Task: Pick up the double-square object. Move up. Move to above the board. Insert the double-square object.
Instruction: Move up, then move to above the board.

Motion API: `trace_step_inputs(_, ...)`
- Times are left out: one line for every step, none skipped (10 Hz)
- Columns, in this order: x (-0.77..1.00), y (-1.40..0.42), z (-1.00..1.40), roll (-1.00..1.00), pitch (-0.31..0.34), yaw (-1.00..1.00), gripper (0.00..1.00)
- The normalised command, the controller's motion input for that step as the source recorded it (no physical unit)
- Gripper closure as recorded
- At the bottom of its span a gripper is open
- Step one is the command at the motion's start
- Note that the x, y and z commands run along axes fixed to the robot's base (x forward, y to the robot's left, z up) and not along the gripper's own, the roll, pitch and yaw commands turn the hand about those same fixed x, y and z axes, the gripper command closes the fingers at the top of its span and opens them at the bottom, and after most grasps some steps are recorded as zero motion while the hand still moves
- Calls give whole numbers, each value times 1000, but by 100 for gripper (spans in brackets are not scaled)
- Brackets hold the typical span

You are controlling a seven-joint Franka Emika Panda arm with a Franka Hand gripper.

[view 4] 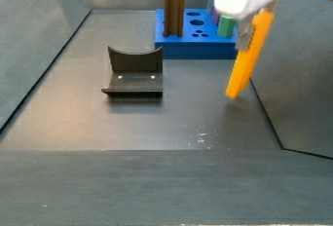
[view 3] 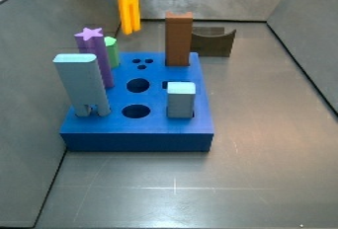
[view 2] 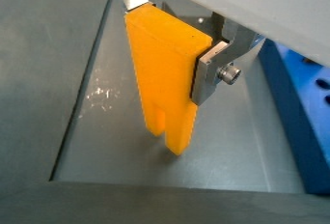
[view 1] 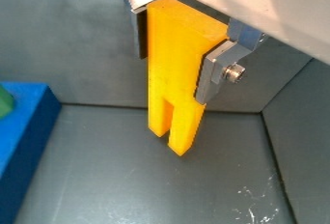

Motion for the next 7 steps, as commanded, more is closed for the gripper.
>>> trace_step_inputs(-11,4,408,52,66,8,100)
trace_step_inputs(-6,7,316,63,74,7,100)
trace_step_inputs(-150,460,1000,106,-217,-165,100)
trace_step_inputs(-162,481,1000,97,-211,-151,100)
trace_step_inputs(-161,413,1000,47,-175,-130,100)
trace_step_inputs(-146,322,1000,31,-99,-93,100)
trace_step_inputs(-130,268,1000,31,-47,-69,100)
